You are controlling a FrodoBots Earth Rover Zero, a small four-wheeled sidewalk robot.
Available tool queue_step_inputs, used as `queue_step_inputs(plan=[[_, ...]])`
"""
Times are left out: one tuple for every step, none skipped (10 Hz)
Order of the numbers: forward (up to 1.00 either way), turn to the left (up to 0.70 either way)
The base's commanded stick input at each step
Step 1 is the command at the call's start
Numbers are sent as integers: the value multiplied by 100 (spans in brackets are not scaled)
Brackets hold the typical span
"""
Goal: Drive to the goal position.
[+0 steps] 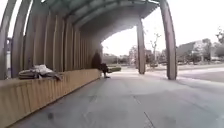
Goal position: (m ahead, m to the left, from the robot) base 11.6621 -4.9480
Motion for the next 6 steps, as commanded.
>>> queue_step_inputs(plan=[[100, 7], [100, 7], [100, 7], [100, 7], [100, -24], [100, -33]])
